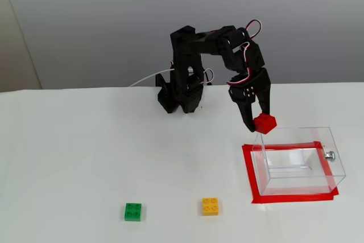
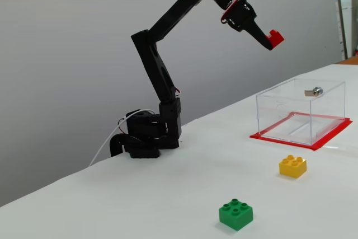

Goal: Pick the red lego brick and place it into the transparent box

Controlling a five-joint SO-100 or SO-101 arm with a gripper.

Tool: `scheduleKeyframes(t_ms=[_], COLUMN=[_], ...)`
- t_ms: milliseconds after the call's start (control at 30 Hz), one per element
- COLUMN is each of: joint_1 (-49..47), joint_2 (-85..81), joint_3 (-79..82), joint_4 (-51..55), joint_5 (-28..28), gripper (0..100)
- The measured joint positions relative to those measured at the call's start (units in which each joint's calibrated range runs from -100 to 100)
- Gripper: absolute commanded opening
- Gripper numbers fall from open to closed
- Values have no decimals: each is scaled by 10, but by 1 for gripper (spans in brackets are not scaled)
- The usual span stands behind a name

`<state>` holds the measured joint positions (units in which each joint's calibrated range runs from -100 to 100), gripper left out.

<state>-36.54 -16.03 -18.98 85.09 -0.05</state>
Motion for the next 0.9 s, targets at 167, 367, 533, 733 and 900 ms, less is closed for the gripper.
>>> scheduleKeyframes(t_ms=[167, 367, 533, 733, 900], joint_1=[-47, -95, -115, -132, -144], joint_2=[53, 111, 158, 220, 263], joint_3=[-31, -64, -95, -137, -171], joint_4=[0, 0, 0, 0, 0], joint_5=[0, 0, 0, 0, -1], gripper=[7, 7, 7, 7, 7])
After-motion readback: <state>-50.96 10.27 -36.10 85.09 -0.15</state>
